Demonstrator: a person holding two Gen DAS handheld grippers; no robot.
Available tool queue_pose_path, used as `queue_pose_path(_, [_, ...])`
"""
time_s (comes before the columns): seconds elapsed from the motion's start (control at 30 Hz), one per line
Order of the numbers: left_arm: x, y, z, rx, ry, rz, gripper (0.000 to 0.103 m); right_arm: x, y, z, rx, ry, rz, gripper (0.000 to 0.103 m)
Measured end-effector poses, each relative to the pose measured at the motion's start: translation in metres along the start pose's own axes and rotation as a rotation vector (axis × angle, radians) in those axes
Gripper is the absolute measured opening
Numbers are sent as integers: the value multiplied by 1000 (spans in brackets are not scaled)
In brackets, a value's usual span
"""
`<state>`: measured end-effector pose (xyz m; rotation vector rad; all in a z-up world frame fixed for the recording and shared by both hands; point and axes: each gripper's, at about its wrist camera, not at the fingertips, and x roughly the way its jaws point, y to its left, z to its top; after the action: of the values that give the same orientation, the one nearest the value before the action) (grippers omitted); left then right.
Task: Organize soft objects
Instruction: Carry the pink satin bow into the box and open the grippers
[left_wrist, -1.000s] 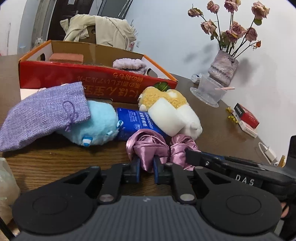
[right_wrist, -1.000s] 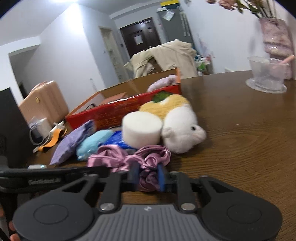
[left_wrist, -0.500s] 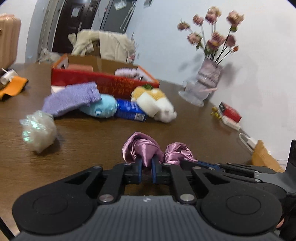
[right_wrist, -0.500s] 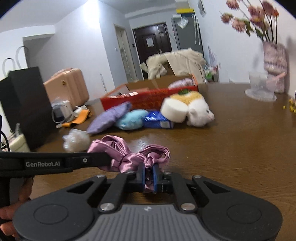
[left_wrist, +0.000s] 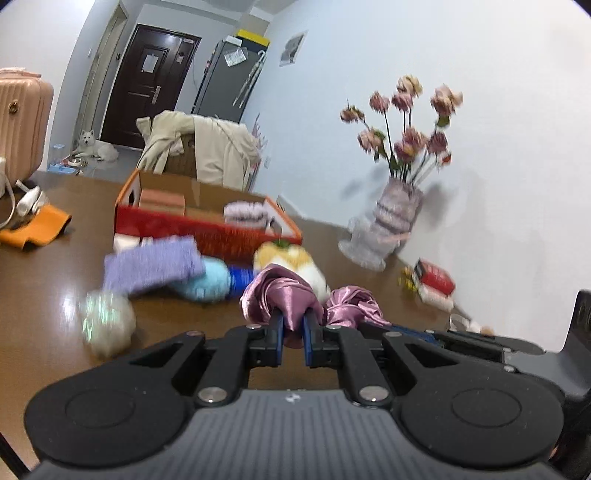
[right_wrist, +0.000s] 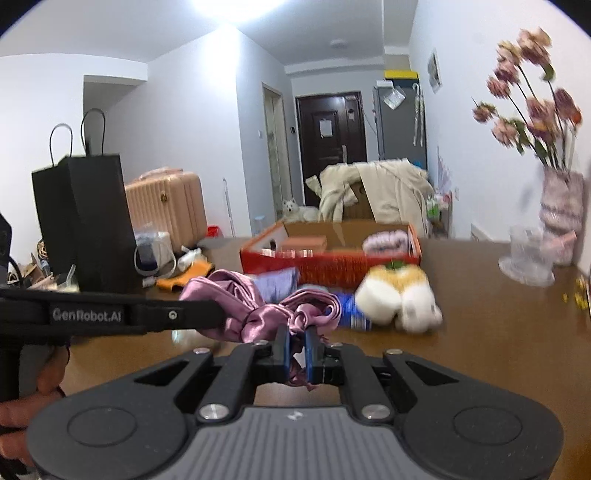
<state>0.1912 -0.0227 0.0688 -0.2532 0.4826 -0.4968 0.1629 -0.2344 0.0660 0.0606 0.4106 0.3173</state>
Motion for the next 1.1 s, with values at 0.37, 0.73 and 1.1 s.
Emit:
queue_pose_path(0.37, [149, 58, 177, -52, 14, -6, 11, 170, -72, 155, 80, 18, 44, 8])
queue_pose_path(0.73, [364, 173, 221, -206, 222, 180, 11, 428, -143, 192, 213, 294, -2, 8])
queue_pose_path(1.1, [361, 182, 204, -138, 269, 213, 16, 477, -141, 156, 134, 394, -80, 20])
